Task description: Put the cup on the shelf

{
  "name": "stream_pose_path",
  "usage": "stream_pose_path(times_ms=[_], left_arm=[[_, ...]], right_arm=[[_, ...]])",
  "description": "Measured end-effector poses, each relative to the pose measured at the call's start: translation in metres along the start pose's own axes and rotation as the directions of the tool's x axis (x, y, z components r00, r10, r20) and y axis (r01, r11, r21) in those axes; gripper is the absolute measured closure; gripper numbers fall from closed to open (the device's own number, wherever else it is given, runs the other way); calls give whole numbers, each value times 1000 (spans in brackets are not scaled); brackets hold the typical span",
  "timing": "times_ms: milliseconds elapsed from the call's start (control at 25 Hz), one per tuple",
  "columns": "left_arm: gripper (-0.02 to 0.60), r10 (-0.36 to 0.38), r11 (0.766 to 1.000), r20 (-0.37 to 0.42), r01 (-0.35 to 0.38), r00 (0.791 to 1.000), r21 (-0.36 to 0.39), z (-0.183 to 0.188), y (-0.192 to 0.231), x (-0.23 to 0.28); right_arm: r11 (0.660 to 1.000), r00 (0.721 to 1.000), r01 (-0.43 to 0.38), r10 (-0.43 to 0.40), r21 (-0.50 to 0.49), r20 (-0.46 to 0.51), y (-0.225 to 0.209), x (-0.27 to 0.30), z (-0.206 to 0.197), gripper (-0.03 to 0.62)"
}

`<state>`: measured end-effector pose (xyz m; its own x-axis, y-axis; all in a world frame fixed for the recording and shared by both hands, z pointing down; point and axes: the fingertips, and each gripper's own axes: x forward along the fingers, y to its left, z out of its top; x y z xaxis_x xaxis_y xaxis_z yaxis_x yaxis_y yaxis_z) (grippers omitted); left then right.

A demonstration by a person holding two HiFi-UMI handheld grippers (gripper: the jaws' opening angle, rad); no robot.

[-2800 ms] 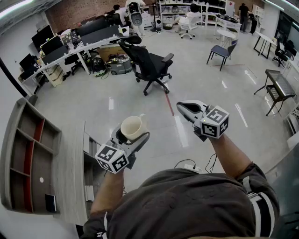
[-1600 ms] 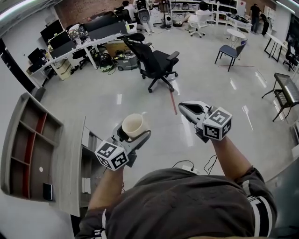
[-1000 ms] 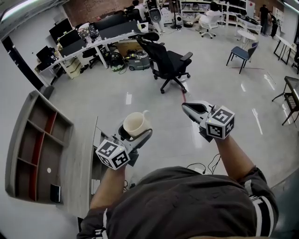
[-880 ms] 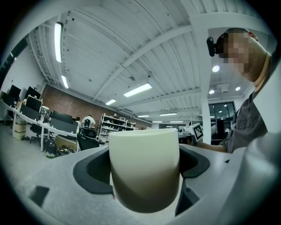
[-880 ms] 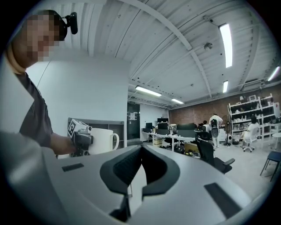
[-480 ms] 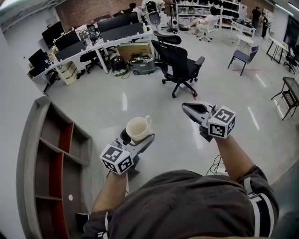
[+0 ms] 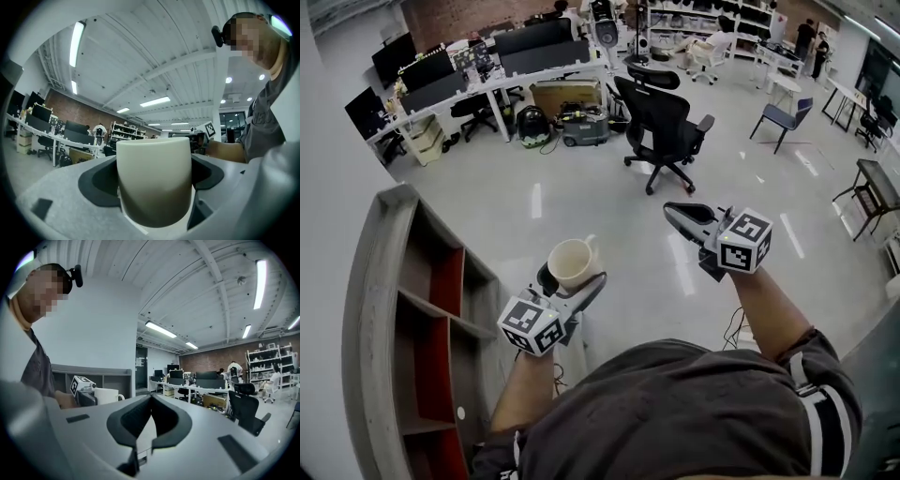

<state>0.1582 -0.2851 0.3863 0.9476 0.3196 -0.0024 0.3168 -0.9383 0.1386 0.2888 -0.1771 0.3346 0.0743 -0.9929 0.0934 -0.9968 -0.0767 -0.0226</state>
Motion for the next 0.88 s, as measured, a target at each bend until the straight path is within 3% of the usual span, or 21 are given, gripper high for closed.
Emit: stream_pose_path(times_ms=[240,480,680,880], left_arm=[[150,54,999,12,-54,998,0,4,9,-12],[150,193,981,43,-193,980,2,2,6,-16],[150,329,944,59,-329,943,-6,-2,6,-29],[150,484,874,67,-485,873,8,-1,8,-57]], right_arm=[[999,999,-47,47,-1,5,4,14,2,602],[985,985,-170,170,2,-6,-2,26,-8,602],[959,959,-282,282,-13,-15,4,47,-9,602],[915,915,-403,402,-28,-21,22,76,-9,602]])
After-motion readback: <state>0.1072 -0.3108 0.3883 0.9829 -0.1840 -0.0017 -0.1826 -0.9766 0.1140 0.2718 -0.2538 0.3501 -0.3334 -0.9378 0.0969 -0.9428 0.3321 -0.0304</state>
